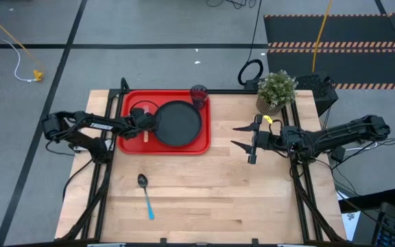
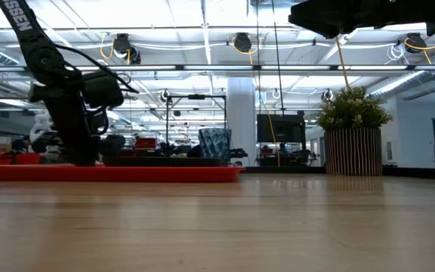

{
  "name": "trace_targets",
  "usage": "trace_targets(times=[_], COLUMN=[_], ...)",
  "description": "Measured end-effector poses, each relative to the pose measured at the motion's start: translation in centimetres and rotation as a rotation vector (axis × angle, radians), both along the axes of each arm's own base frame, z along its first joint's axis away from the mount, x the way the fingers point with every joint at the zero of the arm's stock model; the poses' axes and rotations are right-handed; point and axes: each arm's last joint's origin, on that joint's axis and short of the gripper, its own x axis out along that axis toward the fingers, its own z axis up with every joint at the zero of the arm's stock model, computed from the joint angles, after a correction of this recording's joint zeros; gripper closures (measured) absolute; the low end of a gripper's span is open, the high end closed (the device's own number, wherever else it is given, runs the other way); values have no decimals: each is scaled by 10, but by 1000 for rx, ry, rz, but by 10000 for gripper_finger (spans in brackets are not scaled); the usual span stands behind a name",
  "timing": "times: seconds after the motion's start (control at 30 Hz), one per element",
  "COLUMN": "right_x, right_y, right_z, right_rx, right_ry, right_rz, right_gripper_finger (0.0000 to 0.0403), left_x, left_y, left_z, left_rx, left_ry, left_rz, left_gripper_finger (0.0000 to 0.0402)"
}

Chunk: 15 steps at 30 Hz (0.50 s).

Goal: Pick and place plate/cup/fork/spoon on tray
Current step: Put the light orange fork on the red tray to the left of the black plate, then put the blue spoon on the red tray to the left of the orange fork

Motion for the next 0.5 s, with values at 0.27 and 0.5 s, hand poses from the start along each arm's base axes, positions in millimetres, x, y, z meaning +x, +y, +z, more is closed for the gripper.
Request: trace_targets(times=[0.27, 0.5], right_x=[0, 0], right_y=[0, 0], right_z=[0, 0], right_rx=[-2, -2], right_ry=[0, 0], right_rz=[0, 0], right_gripper_finger=[200, 200], left_x=[2, 2], left_y=[1, 2], left_z=[1, 2], left_rx=[14, 28], left_ry=[-19, 7], left_rz=[-13, -25], left_gripper_finger=[378, 378])
